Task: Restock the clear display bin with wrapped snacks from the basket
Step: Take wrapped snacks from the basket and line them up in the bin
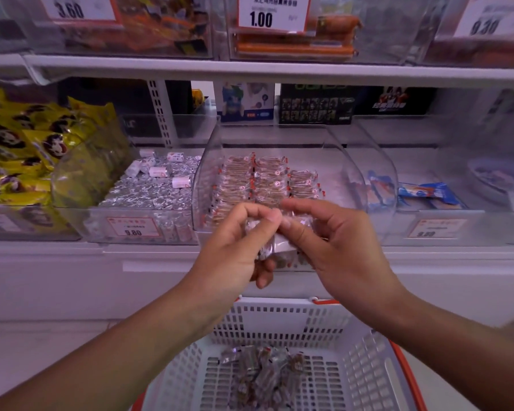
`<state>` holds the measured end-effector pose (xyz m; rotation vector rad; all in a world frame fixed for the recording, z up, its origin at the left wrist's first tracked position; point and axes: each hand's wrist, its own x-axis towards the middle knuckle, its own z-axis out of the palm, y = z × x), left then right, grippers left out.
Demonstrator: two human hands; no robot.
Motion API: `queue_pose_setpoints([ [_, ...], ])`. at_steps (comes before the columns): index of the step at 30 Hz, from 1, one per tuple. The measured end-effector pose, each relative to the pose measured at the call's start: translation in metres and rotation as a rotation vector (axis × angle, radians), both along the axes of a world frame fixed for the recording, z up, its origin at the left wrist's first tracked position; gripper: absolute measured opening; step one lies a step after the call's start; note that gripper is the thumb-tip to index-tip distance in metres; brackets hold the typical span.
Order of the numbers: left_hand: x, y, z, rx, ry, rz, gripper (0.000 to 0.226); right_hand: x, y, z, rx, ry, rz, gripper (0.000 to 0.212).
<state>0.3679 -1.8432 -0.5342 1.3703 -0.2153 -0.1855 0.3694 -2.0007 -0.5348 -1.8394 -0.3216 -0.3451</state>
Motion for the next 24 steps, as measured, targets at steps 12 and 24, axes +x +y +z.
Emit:
queue_pose_setpoints([
  [12, -0.006, -0.002, 0.004, 0.11, -0.325, 0.099, 0.015, -0.017, 0.009, -0.007, 0.01, 0.102, 0.288, 0.075],
  [24, 0.015, -0.005, 0.025, 0.205, -0.246, 0.305, 0.016, 0.02, -0.003, 0.032, -0.458, -0.273, 0.106, 0.047],
])
